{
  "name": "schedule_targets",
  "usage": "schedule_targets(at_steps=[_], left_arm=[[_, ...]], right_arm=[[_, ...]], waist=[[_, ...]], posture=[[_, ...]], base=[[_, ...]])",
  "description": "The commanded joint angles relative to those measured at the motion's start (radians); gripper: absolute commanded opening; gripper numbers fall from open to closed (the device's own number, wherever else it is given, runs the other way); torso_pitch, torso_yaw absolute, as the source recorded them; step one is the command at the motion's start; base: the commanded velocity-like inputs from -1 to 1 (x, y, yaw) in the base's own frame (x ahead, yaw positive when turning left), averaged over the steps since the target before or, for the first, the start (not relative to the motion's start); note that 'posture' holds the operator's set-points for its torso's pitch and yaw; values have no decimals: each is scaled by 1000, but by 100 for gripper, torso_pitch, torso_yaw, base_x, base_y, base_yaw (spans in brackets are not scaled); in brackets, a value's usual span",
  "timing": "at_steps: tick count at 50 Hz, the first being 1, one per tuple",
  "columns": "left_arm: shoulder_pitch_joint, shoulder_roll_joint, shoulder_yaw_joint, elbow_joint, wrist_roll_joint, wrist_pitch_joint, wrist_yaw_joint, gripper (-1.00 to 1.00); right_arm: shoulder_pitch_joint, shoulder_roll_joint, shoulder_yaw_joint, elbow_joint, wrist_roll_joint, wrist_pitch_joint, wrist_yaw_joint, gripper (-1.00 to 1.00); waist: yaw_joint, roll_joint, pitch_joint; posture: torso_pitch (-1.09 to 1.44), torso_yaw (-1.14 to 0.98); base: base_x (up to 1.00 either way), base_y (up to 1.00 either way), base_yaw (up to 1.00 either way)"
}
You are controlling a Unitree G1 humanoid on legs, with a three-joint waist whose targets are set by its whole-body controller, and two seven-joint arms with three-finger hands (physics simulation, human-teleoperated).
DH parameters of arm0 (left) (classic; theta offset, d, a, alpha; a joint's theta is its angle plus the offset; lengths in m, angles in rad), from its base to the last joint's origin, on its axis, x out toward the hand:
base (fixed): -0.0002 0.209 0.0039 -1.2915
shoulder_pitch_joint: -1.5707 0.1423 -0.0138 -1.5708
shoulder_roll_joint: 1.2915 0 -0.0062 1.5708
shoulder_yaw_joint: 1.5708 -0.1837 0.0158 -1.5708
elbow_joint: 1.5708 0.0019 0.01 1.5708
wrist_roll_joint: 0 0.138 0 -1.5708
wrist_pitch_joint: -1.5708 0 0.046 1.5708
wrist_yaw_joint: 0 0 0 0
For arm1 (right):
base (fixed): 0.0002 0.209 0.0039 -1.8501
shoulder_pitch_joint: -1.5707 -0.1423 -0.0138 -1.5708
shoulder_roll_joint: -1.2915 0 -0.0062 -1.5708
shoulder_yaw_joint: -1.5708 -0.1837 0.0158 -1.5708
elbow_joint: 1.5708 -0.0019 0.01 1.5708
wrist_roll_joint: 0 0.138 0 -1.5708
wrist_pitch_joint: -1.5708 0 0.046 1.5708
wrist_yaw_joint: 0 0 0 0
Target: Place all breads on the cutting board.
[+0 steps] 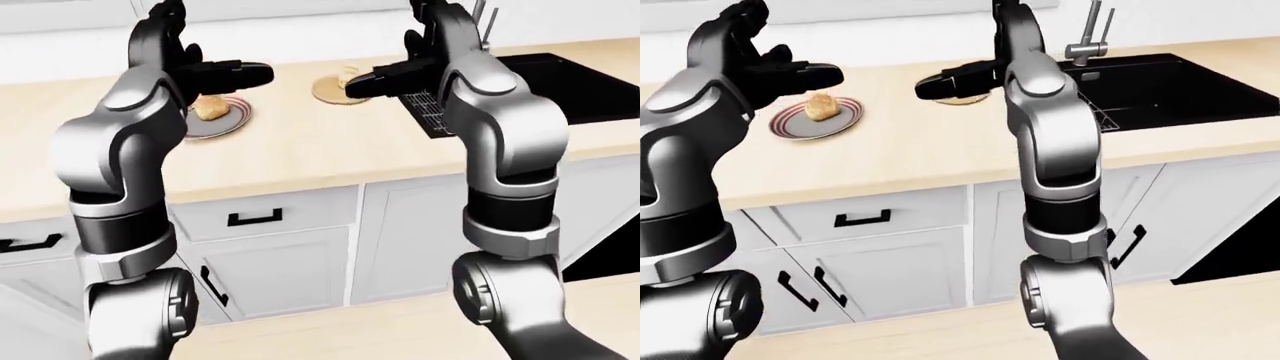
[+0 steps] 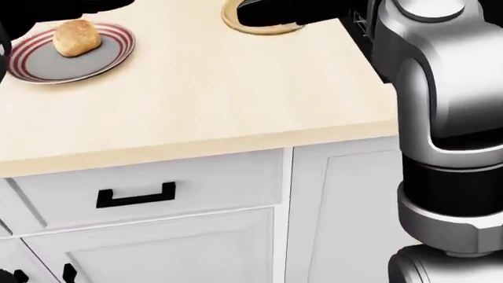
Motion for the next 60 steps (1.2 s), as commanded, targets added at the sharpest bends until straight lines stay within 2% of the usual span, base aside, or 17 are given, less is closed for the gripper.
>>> schedule_targets(at_steps=[1,2,4,11,14,16,17,19,30,31,33,36,42,47,48,54,60], left_arm=[[-21,13,13,-16,6,-28,1,100],[-22,14,14,-20,4,-23,2,100],[-22,14,14,-21,3,-23,3,100],[-25,15,14,-17,1,-23,4,100],[-28,16,16,-23,-2,-15,6,100],[-27,16,16,-20,-2,-19,4,100],[-27,17,15,-20,-2,-19,4,100],[-30,18,17,-18,-4,-19,5,100],[-35,13,16,-32,-16,-2,19,100],[-30,12,14,-25,-14,-15,15,100],[-32,12,12,-19,-13,-20,13,100],[-30,10,13,-29,-15,-11,17,100],[-20,8,14,-42,-19,-7,19,100],[-25,6,13,-41,-20,-4,21,100],[-22,5,12,-38,-20,-9,20,100],[-13,7,13,-40,-19,-14,18,100],[-14,8,12,-42,-19,-11,17,100]], right_arm=[[-28,-2,0,-19,0,-26,0,100],[-33,-2,-1,-18,1,-23,1,100],[-36,-2,0,-19,0,-21,0,100],[-32,5,3,-11,-1,-32,-1,100],[-37,6,4,-7,-2,-31,-2,100],[-38,7,5,-3,-3,-33,-2,100],[-40,8,5,-1,-3,-34,-2,100],[-48,7,5,7,-4,-34,-2,100],[-39,17,4,7,-6,-39,-9,100],[-41,14,6,13,-10,-35,-12,100],[-42,9,13,16,-15,-33,-8,100],[-39,12,15,6,-23,-20,-5,100],[-40,17,11,-1,-31,-15,-2,100],[-44,15,13,0,-35,-20,-1,100],[-47,14,15,3,-37,-19,1,100],[-50,10,15,1,-47,-16,7,100],[-55,14,13,3,-48,-21,11,100]], waist=[[0,21,-30],[-4,19,-46],[-1,29,-21],[17,-30,-20],[28,-73,-23],[33,-133,-39],[26,-93,-29],[26,-116,-23],[-5,-3,-26],[0,-27,-8],[0,-23,-16],[24,31,-61],[22,-7,-45],[8,-111,0],[8,-77,1],[13,-85,-1],[1,-25,11]], posture=[[0,0],[0,0],[0,0],[0,0],[0,0],[0,0],[0,0],[0,0],[0,0],[0,0],[0,0],[0,0],[0,0],[0,0],[0,0],[0,0],[0,0]], base=[[24,0,0],[23,0,0],[25,0,0],[25,0,0],[25,0,0],[25,0,0],[23,0,0],[21,0,0],[11,0,0],[0,0,0],[0,0,0],[-30,0,100],[-31,0,100],[-4,0,7],[0,0,0],[0,0,0],[0,0,0]])
